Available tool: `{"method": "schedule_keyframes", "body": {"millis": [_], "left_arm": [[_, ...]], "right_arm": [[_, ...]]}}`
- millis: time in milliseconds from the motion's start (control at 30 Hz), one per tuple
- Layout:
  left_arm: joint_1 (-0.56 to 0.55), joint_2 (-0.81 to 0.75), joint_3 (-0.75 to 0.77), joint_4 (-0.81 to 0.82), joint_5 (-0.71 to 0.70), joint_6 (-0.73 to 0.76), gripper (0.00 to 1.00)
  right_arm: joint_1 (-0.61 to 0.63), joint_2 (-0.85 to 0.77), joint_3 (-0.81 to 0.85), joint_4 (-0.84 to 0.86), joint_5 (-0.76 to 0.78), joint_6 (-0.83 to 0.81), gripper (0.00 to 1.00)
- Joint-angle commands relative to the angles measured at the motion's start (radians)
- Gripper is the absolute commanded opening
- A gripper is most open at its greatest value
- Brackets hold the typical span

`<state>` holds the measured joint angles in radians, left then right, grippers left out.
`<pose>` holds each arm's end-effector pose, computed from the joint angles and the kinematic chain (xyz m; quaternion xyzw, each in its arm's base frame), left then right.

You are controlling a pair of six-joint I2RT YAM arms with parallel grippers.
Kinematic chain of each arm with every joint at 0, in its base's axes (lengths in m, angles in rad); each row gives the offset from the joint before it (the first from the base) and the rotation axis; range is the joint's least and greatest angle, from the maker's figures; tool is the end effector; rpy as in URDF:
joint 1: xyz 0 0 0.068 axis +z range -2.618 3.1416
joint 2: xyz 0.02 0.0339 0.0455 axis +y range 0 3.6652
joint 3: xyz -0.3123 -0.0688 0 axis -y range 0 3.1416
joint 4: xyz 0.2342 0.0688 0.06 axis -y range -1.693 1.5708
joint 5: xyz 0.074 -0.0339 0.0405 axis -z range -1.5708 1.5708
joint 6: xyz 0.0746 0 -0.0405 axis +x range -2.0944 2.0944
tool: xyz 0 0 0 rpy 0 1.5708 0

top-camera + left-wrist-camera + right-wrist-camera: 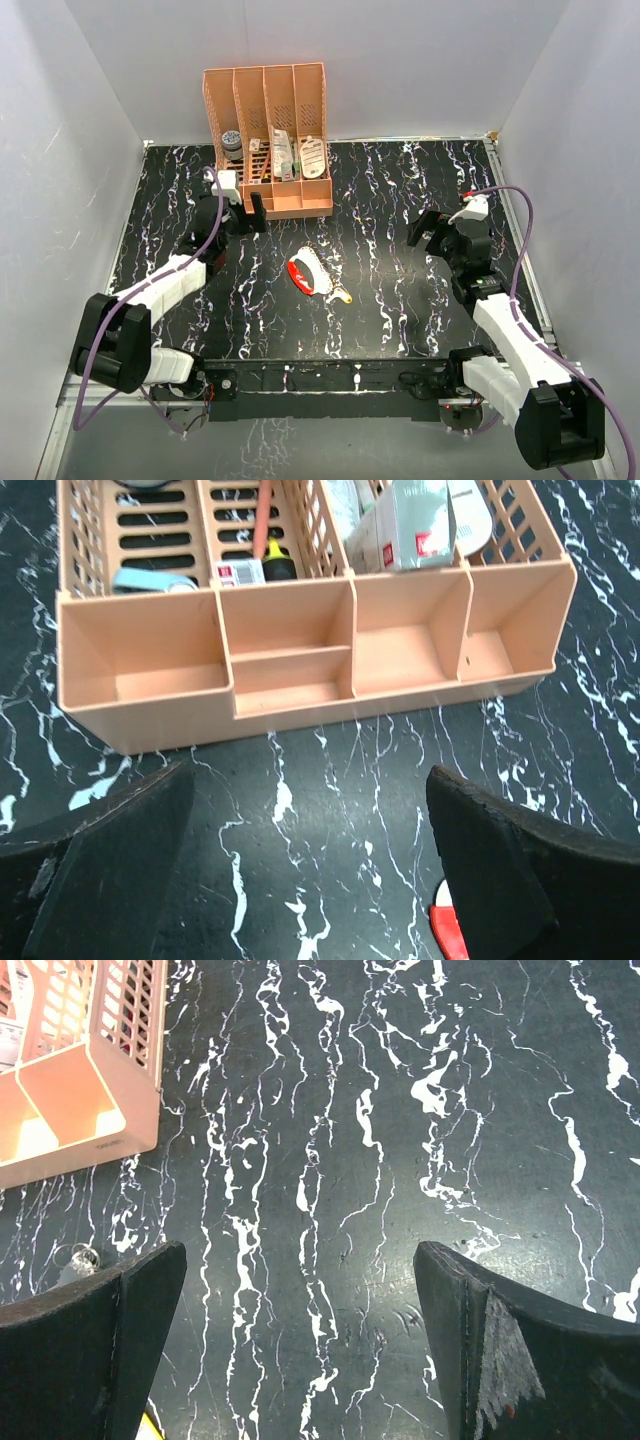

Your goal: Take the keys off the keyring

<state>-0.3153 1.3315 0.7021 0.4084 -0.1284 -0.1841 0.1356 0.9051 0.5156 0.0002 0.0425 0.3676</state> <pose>0.3024 -0.0886 0.2951 0.0111 0.7801 -0.1055 0.6166 0.2025 0.0244 0.2693 0.1079 0.8234 0.1215 0.5437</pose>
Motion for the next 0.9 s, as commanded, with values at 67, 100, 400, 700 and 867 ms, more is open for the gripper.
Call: {"method": "schedule_keyframes", "body": {"millis": [67,100,400,700,867], "left_arm": [[-0.008,-0.019,-0.028,-0.02,0.062,-0.052,0.99],[-0.011,-0.014,-0.028,-0.026,0.069,-0.056,0.99],[-0.05,0.007,-0.028,-0.046,0.105,-0.067,0.99],[-0.143,-0.024,-0.034,-0.058,0.178,-0.015,0.99],[-0.143,-0.033,-0.016,-0.059,0.234,-0.023,0.99]], "right_arm": [[0.005,-0.015,0.01,0.054,-0.058,-0.018,0.98],[0.005,-0.007,0.013,0.055,-0.065,-0.018,0.98],[0.007,0.012,0.006,0.08,-0.135,-0.029,0.98],[0.108,0.052,-0.004,0.082,-0.163,-0.027,0.63],[0.281,0.076,0.005,0.037,-0.062,-0.048,0.33]]}}
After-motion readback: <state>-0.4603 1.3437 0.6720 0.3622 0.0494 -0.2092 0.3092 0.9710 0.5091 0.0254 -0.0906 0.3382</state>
